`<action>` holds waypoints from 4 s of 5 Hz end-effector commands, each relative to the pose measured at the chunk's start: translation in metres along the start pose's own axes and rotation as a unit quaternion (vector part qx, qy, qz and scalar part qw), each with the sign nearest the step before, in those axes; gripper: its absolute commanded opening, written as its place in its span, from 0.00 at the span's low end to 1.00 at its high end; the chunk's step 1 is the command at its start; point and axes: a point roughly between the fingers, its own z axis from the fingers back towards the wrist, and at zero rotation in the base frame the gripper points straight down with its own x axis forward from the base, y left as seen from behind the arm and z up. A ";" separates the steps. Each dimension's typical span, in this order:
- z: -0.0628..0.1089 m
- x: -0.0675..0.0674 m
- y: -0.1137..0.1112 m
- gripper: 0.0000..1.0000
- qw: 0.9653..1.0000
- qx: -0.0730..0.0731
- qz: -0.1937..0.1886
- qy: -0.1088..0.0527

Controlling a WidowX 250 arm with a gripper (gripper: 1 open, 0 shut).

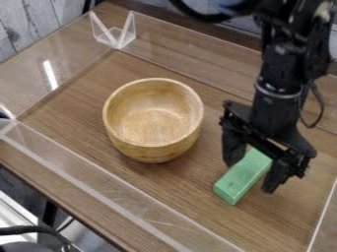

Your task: Put the green block in the brown bowl

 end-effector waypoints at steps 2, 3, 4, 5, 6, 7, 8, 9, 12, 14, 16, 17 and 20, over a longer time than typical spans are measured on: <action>-0.016 0.013 0.015 1.00 0.999 -0.006 0.007 -0.041; -0.017 0.015 0.019 1.00 0.998 -0.010 0.011 -0.055; -0.018 0.015 0.021 1.00 0.998 -0.014 0.015 -0.063; -0.019 0.017 0.023 1.00 0.997 -0.017 0.020 -0.069; -0.018 0.015 0.025 1.00 0.997 -0.020 0.024 -0.072; -0.016 0.014 0.026 1.00 0.997 -0.021 0.027 -0.073; -0.015 0.012 0.026 1.00 0.997 -0.022 0.030 -0.073; -0.015 0.011 0.026 1.00 0.997 -0.022 0.031 -0.070; -0.018 0.007 0.023 1.00 0.998 -0.019 0.029 -0.058; -0.023 0.007 0.021 1.00 0.998 -0.017 0.025 -0.050; -0.027 0.008 0.023 0.00 0.998 -0.019 0.029 -0.045; -0.009 0.009 0.024 0.00 0.998 -0.020 0.030 -0.059; 0.027 0.011 0.031 0.00 0.994 -0.020 0.036 -0.103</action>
